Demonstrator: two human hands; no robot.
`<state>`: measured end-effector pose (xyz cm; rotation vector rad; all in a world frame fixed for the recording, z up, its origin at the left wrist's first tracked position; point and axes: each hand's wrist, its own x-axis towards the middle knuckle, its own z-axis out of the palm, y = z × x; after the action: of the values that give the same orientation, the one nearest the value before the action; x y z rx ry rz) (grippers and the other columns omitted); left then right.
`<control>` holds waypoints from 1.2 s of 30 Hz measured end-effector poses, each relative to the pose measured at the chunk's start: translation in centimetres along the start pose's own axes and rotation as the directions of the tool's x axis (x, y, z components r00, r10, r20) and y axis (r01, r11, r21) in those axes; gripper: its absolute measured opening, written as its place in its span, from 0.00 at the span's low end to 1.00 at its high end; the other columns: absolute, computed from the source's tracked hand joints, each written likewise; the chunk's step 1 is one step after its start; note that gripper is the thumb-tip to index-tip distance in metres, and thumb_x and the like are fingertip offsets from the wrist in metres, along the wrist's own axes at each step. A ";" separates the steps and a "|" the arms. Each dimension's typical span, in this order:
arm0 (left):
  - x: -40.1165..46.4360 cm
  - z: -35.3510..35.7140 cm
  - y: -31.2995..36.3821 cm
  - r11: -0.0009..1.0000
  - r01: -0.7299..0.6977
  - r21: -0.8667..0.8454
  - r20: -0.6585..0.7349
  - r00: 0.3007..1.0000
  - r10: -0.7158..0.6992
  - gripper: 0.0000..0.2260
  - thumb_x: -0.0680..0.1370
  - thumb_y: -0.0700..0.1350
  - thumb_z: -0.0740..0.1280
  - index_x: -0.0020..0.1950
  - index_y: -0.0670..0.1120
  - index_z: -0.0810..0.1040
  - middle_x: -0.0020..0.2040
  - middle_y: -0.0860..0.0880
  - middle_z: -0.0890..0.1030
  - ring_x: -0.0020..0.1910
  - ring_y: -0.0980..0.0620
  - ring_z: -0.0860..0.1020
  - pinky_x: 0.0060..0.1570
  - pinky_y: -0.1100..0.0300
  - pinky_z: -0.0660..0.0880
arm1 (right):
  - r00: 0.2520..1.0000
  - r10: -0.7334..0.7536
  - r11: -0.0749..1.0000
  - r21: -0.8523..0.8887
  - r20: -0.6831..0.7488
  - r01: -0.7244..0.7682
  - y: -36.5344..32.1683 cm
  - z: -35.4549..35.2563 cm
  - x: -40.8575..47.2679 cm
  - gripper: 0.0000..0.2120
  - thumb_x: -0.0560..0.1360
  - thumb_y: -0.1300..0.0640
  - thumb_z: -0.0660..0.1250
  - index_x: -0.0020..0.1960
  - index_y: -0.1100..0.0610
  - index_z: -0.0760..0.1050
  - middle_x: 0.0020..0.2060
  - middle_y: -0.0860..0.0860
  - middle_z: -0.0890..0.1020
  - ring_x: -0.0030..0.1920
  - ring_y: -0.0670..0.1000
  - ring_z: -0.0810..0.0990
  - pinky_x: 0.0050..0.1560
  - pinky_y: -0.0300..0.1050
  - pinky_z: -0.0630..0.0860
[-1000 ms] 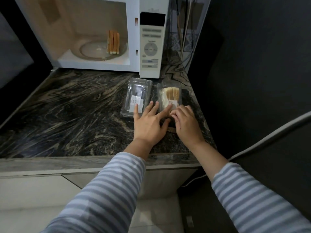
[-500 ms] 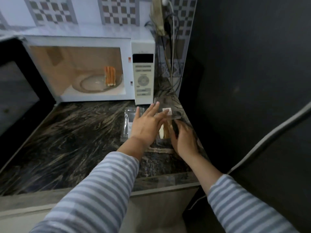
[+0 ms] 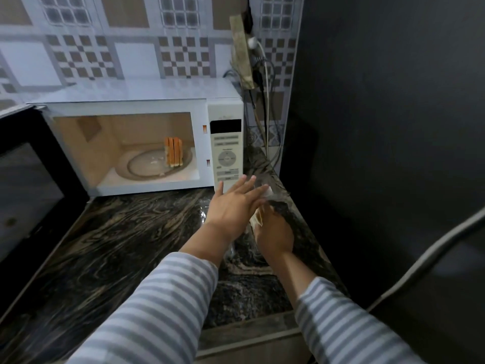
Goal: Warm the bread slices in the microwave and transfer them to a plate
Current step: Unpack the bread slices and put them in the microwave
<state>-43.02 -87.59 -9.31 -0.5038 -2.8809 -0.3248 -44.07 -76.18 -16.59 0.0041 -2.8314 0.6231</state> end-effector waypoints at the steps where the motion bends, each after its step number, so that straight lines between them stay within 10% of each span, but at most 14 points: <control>1: 0.0 0.1 -0.1 1.000 0.002 -0.003 -0.003 1.000 -0.002 0.20 0.83 0.56 0.50 0.76 0.60 0.58 0.79 0.55 0.54 0.78 0.56 0.47 0.75 0.44 0.45 | 1.000 0.019 1.000 0.022 0.012 -0.020 -0.2 -0.3 0.1 0.19 0.78 0.53 0.62 0.68 0.51 0.67 0.60 0.53 0.78 0.59 0.55 0.78 0.53 0.48 0.75; 25: -4.0 5.8 3.7 0.997 0.015 0.080 0.155 0.988 -0.028 0.18 0.84 0.53 0.49 0.70 0.57 0.71 0.79 0.54 0.53 0.78 0.53 0.47 0.74 0.41 0.46 | 0.961 0.268 0.947 0.205 -0.070 -0.249 7.1 -9.8 -8.4 0.23 0.75 0.56 0.67 0.68 0.43 0.68 0.56 0.52 0.80 0.50 0.56 0.80 0.43 0.51 0.81; 36: -5.1 5.6 4.8 0.987 0.057 0.149 0.087 0.994 -0.071 0.22 0.83 0.56 0.48 0.76 0.53 0.62 0.79 0.54 0.55 0.78 0.53 0.46 0.73 0.38 0.41 | 0.995 0.086 0.968 0.240 -0.049 -0.071 3.9 -13.5 -5.1 0.21 0.73 0.57 0.68 0.63 0.43 0.71 0.50 0.49 0.80 0.44 0.52 0.79 0.37 0.42 0.73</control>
<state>-37.48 -83.38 -14.97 -0.4111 -2.9852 -0.1001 -36.12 -67.33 -7.50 -0.0833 -2.6933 0.9608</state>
